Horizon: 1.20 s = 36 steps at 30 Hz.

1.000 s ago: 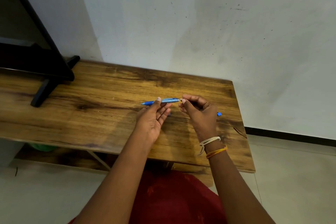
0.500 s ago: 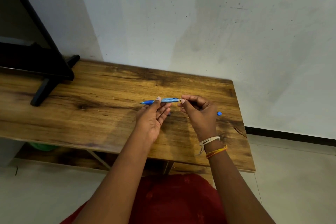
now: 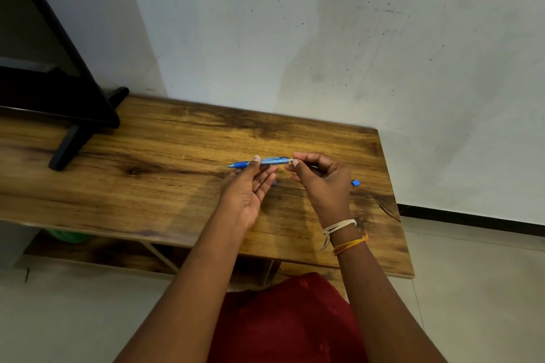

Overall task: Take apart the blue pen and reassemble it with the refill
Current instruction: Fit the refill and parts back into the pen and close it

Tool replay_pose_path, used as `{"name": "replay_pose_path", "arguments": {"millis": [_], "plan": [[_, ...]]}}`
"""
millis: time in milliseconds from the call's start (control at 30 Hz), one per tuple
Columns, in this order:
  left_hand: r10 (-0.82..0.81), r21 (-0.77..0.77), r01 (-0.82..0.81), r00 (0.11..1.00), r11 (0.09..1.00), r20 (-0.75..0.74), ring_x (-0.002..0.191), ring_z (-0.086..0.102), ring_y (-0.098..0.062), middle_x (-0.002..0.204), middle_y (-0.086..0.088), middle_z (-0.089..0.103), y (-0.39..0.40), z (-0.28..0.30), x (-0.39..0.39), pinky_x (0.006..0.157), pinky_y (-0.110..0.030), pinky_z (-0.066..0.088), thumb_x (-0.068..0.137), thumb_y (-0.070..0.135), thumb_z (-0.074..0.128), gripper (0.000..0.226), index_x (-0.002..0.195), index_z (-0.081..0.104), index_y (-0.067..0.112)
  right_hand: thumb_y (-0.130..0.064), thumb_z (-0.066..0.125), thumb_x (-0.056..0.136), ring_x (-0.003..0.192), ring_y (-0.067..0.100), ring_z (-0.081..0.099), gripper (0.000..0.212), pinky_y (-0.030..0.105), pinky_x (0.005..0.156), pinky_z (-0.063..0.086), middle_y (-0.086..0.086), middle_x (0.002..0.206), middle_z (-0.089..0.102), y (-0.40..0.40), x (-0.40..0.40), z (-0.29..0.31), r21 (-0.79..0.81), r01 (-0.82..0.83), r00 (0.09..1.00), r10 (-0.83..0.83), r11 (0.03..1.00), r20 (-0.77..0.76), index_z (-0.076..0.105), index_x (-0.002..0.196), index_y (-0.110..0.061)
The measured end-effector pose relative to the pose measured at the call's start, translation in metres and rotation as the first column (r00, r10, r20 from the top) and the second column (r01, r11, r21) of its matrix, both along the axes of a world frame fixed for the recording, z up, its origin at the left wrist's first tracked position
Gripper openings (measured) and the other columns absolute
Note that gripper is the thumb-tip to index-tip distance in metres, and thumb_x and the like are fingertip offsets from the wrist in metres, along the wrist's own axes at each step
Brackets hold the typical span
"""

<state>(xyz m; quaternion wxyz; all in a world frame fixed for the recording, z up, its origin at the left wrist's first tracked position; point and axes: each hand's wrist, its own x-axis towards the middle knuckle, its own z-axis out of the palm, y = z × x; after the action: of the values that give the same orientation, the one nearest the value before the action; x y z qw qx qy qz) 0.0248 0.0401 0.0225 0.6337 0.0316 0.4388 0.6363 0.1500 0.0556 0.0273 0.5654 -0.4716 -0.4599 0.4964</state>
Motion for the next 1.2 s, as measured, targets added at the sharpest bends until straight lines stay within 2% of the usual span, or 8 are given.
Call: {"name": "replay_pose_path", "arguments": {"millis": [300, 500, 600, 700, 800, 967, 1100, 1200], "plan": [[-0.003, 0.001, 0.003, 1.0, 1.0, 0.011, 0.07, 0.074, -0.014, 0.078, -0.013, 0.075, 0.0, -0.001, 0.0, 0.054, -0.02, 0.056, 0.089, 0.012, 0.063, 0.014, 0.098, 0.062, 0.001, 0.005, 0.066, 0.082, 0.078, 0.021, 0.074, 0.011, 0.022, 0.064, 0.058, 0.01, 0.083, 0.074, -0.001, -0.001, 0.0, -0.02, 0.009, 1.0, -0.009, 1.0, 0.03, 0.072, 0.086, -0.004], [0.021, 0.037, -0.017, 0.995, 0.999, -0.102, 0.072, 0.074, -0.017, 0.084, -0.016, 0.074, 0.001, -0.002, -0.002, 0.057, -0.022, 0.058, 0.089, 0.01, 0.064, 0.028, 0.113, 0.055, 0.0, 0.0, 0.068, 0.08, 0.082, 0.023, 0.073, 0.012, 0.036, 0.077, 0.059, 0.01, 0.086, 0.075, 0.0, 0.005, -0.001, 0.023, 0.006, 0.966, -0.012, 1.0, 0.259, 0.073, 0.082, -0.011], [0.034, 0.048, -0.026, 0.983, 0.999, -0.181, 0.074, 0.074, -0.017, 0.096, -0.02, 0.072, 0.002, -0.003, -0.003, 0.06, -0.023, 0.059, 0.09, 0.01, 0.063, 0.037, 0.123, 0.05, 0.002, -0.006, 0.071, 0.078, 0.076, 0.01, 0.073, 0.009, 0.023, 0.069, 0.058, 0.001, 0.081, 0.075, -0.001, 0.007, 0.0, 0.06, 0.016, 0.922, -0.038, 0.998, 0.386, 0.075, 0.083, -0.013], [0.045, 0.058, -0.034, 0.979, 0.998, -0.198, 0.07, 0.074, -0.017, 0.097, -0.021, 0.071, 0.003, -0.002, -0.003, 0.06, -0.023, 0.059, 0.089, 0.008, 0.064, 0.042, 0.127, 0.047, 0.002, -0.007, 0.073, 0.077, 0.074, 0.004, 0.07, 0.011, 0.013, 0.066, 0.054, 0.0, 0.082, 0.075, -0.001, 0.007, 0.0, 0.099, 0.01, 0.893, -0.053, 0.995, 0.448, 0.077, 0.085, -0.013], [0.038, 0.061, -0.027, 0.979, 0.998, -0.201, 0.071, 0.074, -0.018, 0.097, -0.021, 0.07, 0.004, -0.004, 0.0, 0.061, -0.024, 0.059, 0.089, 0.008, 0.064, 0.043, 0.128, 0.046, 0.001, -0.006, 0.073, 0.077, 0.073, 0.002, 0.07, 0.014, 0.011, 0.065, 0.053, -0.002, 0.081, 0.074, -0.001, 0.011, 0.0, 0.113, 0.009, 0.89, -0.059, 0.994, 0.451, 0.077, 0.086, -0.015], [0.033, 0.055, -0.023, 0.98, 0.998, -0.198, 0.071, 0.074, -0.018, 0.09, -0.018, 0.071, 0.003, -0.007, 0.0, 0.063, -0.025, 0.06, 0.089, 0.008, 0.064, 0.042, 0.127, 0.047, 0.002, -0.004, 0.072, 0.078, 0.073, 0.008, 0.072, 0.021, 0.018, 0.066, 0.056, -0.001, 0.077, 0.074, -0.001, 0.01, -0.001, 0.098, 0.005, 0.907, -0.045, 0.995, 0.418, 0.075, 0.088, -0.022], [0.043, 0.045, -0.035, 0.979, 0.998, -0.198, 0.068, 0.073, -0.017, 0.085, -0.017, 0.071, 0.002, -0.007, -0.002, 0.061, -0.024, 0.059, 0.089, 0.008, 0.064, 0.04, 0.125, 0.048, 0.001, -0.004, 0.069, 0.08, 0.075, 0.011, 0.072, 0.017, 0.025, 0.068, 0.059, -0.001, 0.08, 0.075, -0.003, 0.001, -0.005, 0.093, 0.024, 0.912, -0.06, 0.995, 0.406, 0.075, 0.085, -0.019], [0.057, 0.044, -0.049, 0.977, 0.998, -0.207, 0.069, 0.073, -0.018, 0.088, -0.019, 0.071, 0.001, -0.008, -0.003, 0.061, -0.024, 0.059, 0.089, 0.009, 0.064, 0.041, 0.125, 0.047, 0.001, -0.004, 0.07, 0.08, 0.076, 0.01, 0.072, 0.015, 0.022, 0.069, 0.058, -0.001, 0.081, 0.075, -0.002, 0.0, -0.007, 0.089, 0.022, 0.908, -0.057, 0.996, 0.414, 0.075, 0.086, -0.017]]}}
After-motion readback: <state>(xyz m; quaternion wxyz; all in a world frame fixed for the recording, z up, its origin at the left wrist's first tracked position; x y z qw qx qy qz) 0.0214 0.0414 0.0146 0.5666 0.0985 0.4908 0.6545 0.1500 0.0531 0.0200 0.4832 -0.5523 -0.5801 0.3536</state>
